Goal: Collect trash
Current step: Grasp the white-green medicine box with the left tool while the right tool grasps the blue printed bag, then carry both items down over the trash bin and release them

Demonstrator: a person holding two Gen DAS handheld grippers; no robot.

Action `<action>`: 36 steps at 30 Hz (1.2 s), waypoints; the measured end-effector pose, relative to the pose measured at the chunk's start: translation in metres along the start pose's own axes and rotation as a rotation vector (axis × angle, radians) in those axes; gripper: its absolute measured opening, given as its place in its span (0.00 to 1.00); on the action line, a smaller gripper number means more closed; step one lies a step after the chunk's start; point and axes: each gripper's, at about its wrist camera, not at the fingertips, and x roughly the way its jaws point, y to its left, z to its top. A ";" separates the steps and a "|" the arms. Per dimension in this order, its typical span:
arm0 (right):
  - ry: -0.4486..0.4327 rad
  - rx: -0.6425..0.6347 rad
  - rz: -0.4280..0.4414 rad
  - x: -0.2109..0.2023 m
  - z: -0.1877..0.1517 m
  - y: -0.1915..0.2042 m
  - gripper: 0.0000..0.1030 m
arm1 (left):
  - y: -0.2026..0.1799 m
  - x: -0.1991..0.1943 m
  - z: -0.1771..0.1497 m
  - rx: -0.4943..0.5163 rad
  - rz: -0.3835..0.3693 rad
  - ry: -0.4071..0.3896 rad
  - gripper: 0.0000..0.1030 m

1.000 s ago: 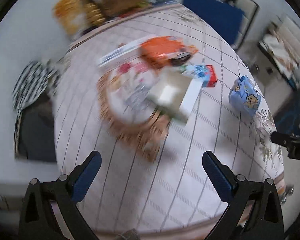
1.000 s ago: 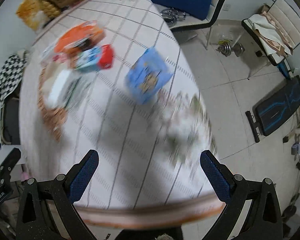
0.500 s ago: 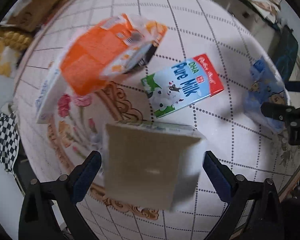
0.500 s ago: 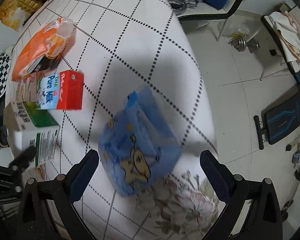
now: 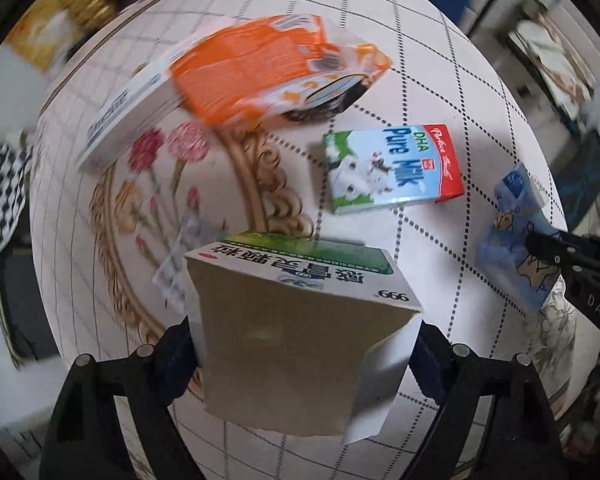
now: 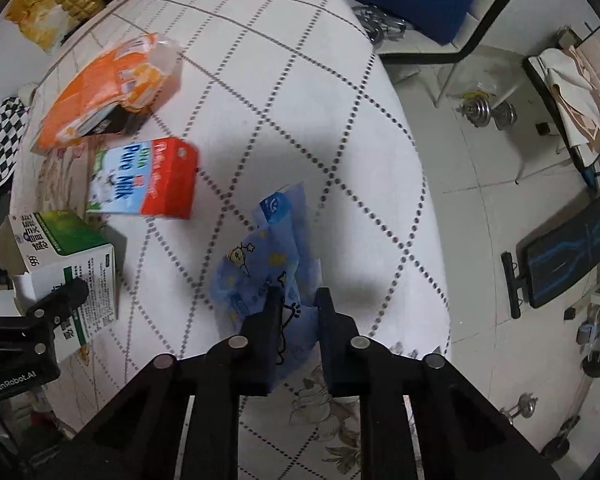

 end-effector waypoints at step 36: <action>-0.268 -0.055 0.122 -0.150 -0.370 0.107 0.10 | 0.038 -0.126 -0.370 -0.276 -0.140 -0.281 0.85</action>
